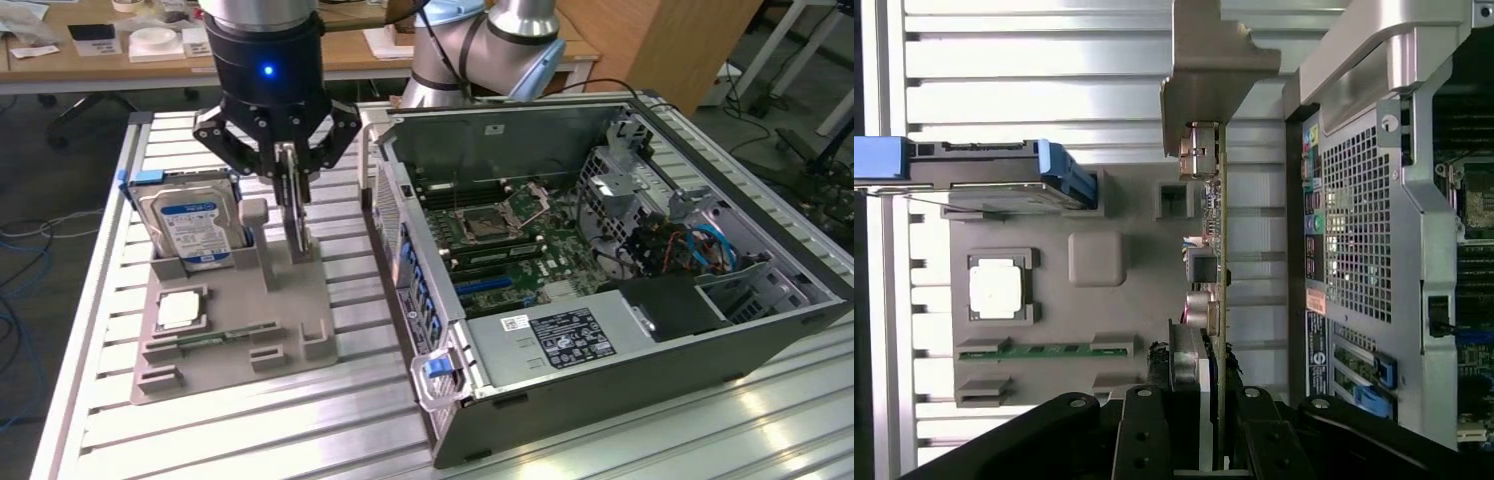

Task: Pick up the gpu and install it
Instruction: 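Pick up the gpu and move the gpu toward the slot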

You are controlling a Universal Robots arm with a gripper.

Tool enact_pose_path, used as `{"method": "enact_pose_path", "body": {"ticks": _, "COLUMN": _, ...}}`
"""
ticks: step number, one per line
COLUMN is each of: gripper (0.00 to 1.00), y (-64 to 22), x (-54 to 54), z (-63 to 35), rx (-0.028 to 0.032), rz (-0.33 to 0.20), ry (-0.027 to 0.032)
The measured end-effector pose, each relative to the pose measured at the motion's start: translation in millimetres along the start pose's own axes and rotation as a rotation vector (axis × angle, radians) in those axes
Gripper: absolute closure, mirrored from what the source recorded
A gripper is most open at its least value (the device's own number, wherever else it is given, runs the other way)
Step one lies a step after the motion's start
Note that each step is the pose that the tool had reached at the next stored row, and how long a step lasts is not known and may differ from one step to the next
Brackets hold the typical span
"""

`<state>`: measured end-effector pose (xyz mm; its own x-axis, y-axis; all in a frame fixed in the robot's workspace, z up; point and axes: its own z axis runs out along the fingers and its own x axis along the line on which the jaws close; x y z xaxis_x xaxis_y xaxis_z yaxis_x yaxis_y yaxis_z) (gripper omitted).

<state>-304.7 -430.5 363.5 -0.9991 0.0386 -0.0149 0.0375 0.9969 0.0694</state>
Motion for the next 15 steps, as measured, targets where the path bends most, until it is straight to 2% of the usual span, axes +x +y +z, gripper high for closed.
{"method": "enact_pose_path", "body": {"ticks": 15, "gripper": 0.72, "y": 1.2, "x": -0.2, "z": -18.3, "rx": -0.0007, "rz": 0.000, "ry": 0.0000}}
